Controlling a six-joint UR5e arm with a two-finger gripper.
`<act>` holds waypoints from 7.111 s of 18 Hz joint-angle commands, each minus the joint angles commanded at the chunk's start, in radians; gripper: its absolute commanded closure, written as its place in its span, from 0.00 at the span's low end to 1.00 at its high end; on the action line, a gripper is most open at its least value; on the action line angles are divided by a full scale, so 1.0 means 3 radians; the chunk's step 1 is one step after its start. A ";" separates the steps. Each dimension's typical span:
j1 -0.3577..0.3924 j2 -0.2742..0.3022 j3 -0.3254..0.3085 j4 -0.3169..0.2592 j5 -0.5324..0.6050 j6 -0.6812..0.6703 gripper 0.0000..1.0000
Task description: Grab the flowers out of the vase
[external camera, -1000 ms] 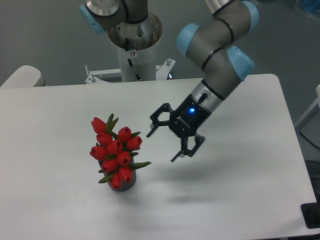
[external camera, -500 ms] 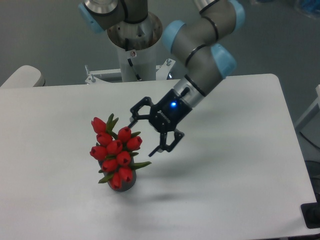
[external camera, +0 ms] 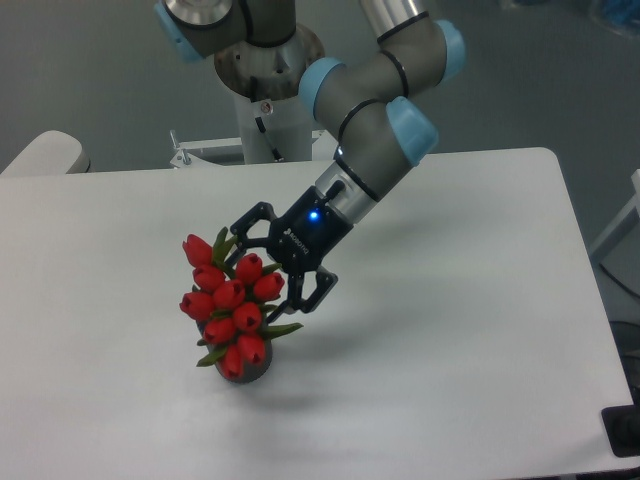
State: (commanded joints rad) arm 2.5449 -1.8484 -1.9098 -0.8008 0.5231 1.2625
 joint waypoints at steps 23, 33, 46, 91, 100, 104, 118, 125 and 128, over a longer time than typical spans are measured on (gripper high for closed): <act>-0.0087 -0.0056 0.0010 0.0113 -0.0005 0.0036 0.46; -0.0056 -0.0031 0.0015 0.0113 -0.0010 0.0036 0.64; 0.0015 0.0138 0.0127 0.0107 -0.0138 -0.0373 0.65; 0.0664 0.0108 0.1160 0.0097 -0.0373 -0.1202 0.67; 0.0797 -0.0312 0.1488 0.0087 0.0071 -0.0747 0.67; 0.0884 -0.0373 0.1524 0.0087 0.0097 -0.0634 0.67; 0.0884 -0.0409 0.1503 0.0082 0.0102 -0.0415 0.67; 0.0884 -0.0409 0.1478 0.0082 0.0107 -0.0389 0.67; 0.0884 -0.0409 0.1483 0.0082 0.0107 -0.0389 0.67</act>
State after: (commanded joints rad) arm 2.8103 -1.9712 -1.4650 -0.7762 0.5553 1.1459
